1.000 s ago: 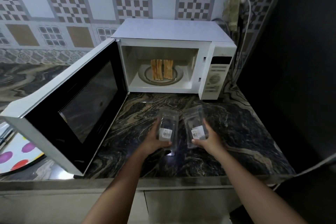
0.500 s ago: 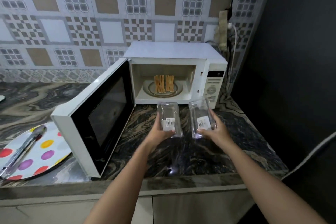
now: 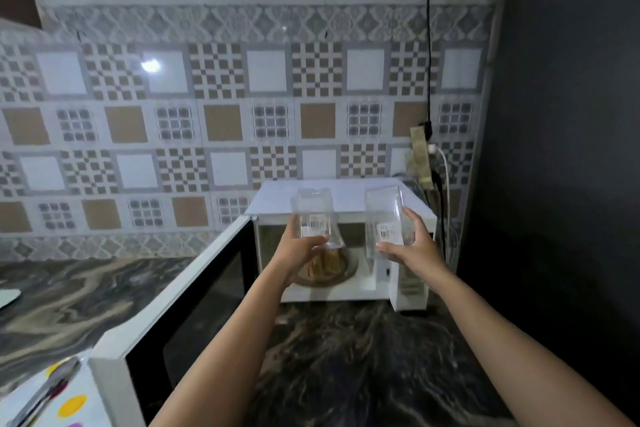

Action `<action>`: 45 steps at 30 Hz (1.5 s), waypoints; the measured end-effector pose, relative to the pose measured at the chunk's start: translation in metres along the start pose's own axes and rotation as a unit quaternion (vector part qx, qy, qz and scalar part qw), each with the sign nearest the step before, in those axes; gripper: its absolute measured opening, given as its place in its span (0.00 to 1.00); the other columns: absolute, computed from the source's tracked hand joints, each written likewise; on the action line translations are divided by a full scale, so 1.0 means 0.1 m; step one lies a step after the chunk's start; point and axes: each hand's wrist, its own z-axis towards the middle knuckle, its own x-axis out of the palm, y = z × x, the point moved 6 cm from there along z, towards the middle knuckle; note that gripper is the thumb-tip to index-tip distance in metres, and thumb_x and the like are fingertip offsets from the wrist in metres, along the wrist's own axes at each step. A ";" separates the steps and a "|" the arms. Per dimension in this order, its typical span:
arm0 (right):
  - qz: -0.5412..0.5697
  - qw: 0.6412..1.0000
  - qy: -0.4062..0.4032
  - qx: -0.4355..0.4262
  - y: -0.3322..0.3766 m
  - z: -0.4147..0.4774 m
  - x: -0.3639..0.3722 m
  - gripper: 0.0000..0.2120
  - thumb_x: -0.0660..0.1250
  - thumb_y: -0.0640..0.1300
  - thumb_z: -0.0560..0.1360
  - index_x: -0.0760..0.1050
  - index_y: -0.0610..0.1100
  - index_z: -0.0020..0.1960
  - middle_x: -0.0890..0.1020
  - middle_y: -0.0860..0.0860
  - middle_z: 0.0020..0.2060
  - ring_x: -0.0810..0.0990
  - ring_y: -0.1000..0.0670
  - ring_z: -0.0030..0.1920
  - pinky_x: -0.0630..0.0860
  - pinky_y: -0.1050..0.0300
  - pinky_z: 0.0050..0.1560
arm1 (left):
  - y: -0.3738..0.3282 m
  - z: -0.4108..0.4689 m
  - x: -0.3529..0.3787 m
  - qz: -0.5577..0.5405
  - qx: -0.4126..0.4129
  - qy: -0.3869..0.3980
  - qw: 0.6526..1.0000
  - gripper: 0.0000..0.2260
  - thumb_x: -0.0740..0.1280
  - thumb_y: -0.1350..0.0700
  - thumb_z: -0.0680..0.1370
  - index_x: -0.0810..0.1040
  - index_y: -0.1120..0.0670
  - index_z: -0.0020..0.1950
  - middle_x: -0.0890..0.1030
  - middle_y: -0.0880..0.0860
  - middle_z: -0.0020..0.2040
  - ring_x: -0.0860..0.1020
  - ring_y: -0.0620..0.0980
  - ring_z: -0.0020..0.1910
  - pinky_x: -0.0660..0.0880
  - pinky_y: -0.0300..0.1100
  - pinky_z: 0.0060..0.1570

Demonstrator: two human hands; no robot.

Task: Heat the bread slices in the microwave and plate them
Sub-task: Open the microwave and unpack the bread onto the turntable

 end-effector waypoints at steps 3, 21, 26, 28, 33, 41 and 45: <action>-0.017 1.000 0.018 0.009 0.12 0.37 0.00 0.42 0.74 0.38 0.69 0.55 0.50 0.75 0.66 0.46 0.71 0.73 0.45 0.62 0.75 0.69 0.36 | -0.14 0.31 0.00 -0.008 -0.024 -0.026 0.999 0.39 0.67 0.70 0.73 0.51 0.49 0.77 0.71 0.63 0.66 0.81 0.54 0.47 0.79 0.40 0.37; -0.155 0.983 0.040 0.085 -0.11 2.00 0.08 0.25 0.74 0.42 0.68 0.72 0.41 0.63 0.79 0.44 0.58 0.77 0.45 0.57 0.74 0.56 0.53 | -0.13 1.71 0.06 0.281 -0.051 -0.130 0.949 0.31 0.72 0.56 0.72 0.64 0.58 0.72 0.71 0.57 0.69 0.73 0.57 0.65 0.71 0.50 0.64; -0.163 0.982 0.044 0.088 -0.15 2.19 0.12 0.34 0.72 0.42 0.70 0.62 0.38 0.72 0.70 0.44 0.68 0.73 0.44 0.61 0.69 0.58 0.48 | -0.11 1.87 0.02 0.283 -0.047 -0.147 0.947 0.29 0.71 0.56 0.73 0.65 0.59 0.71 0.74 0.57 0.67 0.74 0.56 0.63 0.72 0.48 0.63; -0.171 0.980 0.048 0.089 -0.16 2.25 0.15 0.32 0.73 0.42 0.70 0.65 0.36 0.69 0.72 0.43 0.65 0.74 0.46 0.55 0.69 0.58 0.46 | -0.10 1.93 0.00 0.285 -0.045 -0.151 0.946 0.30 0.72 0.55 0.72 0.65 0.59 0.72 0.74 0.57 0.68 0.75 0.56 0.63 0.72 0.50 0.64; -0.186 0.976 0.063 0.094 -0.19 2.36 0.22 0.16 0.73 0.45 0.69 0.68 0.45 0.50 0.71 0.47 0.46 0.73 0.47 0.45 0.64 0.61 0.34 | -0.07 2.00 0.00 0.278 -0.048 -0.147 0.948 0.26 0.71 0.57 0.73 0.69 0.59 0.69 0.76 0.57 0.64 0.77 0.56 0.60 0.74 0.48 0.60; -0.189 0.975 0.054 0.103 -0.15 2.32 0.23 0.24 0.71 0.43 0.71 0.69 0.35 0.63 0.74 0.44 0.54 0.72 0.47 0.49 0.67 0.60 0.36 | -0.10 2.02 0.00 0.307 -0.049 -0.151 0.938 0.24 0.70 0.56 0.74 0.70 0.59 0.68 0.76 0.57 0.65 0.76 0.55 0.61 0.73 0.47 0.59; -0.182 0.978 0.037 0.094 -0.14 2.26 0.25 0.20 0.68 0.42 0.73 0.69 0.36 0.61 0.75 0.44 0.56 0.74 0.45 0.52 0.67 0.60 0.36 | -0.09 1.98 0.03 0.340 -0.039 -0.150 0.928 0.22 0.70 0.53 0.74 0.72 0.60 0.65 0.77 0.58 0.64 0.77 0.56 0.60 0.75 0.48 0.59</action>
